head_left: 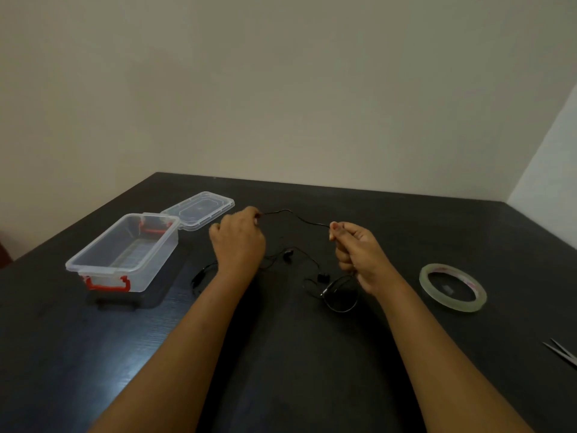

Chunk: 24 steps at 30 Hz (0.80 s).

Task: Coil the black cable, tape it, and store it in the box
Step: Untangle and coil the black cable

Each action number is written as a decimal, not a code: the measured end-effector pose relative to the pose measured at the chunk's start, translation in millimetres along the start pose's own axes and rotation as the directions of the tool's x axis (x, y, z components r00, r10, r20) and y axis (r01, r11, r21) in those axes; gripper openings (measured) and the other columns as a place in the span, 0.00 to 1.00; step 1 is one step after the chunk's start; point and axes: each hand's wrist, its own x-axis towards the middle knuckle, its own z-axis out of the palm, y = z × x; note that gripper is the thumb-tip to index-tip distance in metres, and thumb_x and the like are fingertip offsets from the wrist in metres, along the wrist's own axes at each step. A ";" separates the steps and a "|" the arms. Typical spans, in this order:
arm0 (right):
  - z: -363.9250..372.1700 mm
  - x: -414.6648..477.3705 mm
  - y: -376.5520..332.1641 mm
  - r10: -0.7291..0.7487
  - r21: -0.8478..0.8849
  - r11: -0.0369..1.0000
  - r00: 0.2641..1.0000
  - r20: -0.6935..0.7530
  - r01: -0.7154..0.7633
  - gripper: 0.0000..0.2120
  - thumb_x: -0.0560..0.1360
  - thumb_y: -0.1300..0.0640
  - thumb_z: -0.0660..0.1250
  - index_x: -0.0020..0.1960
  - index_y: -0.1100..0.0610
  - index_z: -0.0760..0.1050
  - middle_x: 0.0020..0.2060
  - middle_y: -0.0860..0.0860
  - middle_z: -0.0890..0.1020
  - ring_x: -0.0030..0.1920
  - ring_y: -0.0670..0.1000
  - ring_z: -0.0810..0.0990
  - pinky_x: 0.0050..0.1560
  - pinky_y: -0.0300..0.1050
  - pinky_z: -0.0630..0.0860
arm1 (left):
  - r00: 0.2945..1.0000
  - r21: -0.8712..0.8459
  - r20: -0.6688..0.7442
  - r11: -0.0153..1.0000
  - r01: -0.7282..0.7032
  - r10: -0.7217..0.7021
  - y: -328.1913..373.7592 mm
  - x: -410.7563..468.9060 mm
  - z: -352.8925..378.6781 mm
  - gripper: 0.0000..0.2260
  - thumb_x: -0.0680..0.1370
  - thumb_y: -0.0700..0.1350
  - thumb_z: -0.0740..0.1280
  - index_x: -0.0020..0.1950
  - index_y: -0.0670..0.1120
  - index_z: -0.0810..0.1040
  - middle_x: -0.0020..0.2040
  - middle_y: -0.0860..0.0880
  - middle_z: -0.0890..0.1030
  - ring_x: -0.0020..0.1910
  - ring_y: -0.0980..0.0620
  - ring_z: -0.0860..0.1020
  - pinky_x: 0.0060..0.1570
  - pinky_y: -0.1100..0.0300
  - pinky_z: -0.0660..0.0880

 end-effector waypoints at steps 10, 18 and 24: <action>5.3 -2.3 -1.3 0.012 -0.082 0.997 1.000 0.015 -0.011 0.15 0.80 0.50 0.61 0.37 0.53 0.76 0.22 0.45 0.66 0.23 0.44 0.61 0.22 0.36 0.58 | 0.825 -0.138 0.262 0.866 -0.481 0.500 42.3 -27.7 8.9 0.19 0.80 0.39 0.58 0.70 0.51 0.67 0.59 0.52 0.79 0.61 0.53 0.74 0.70 0.53 0.52; -6.8 -0.8 -1.8 0.042 0.101 0.994 0.999 0.028 -0.045 0.14 0.79 0.51 0.60 0.37 0.56 0.72 0.23 0.46 0.65 0.22 0.43 0.59 0.21 0.34 0.57 | 0.999 -0.348 0.009 0.937 0.043 -0.042 -1.4 -3.5 3.1 0.10 0.79 0.39 0.57 0.50 0.44 0.78 0.44 0.45 0.82 0.40 0.45 0.80 0.45 0.47 0.78; -0.8 0.5 -2.1 0.028 0.081 0.996 0.999 0.036 -0.031 0.14 0.80 0.50 0.60 0.39 0.56 0.72 0.24 0.47 0.64 0.23 0.44 0.60 0.23 0.36 0.58 | 0.876 -0.138 -0.056 0.865 -0.482 0.479 30.8 -20.1 5.4 0.28 0.73 0.33 0.58 0.72 0.49 0.65 0.70 0.50 0.70 0.71 0.52 0.65 0.71 0.48 0.52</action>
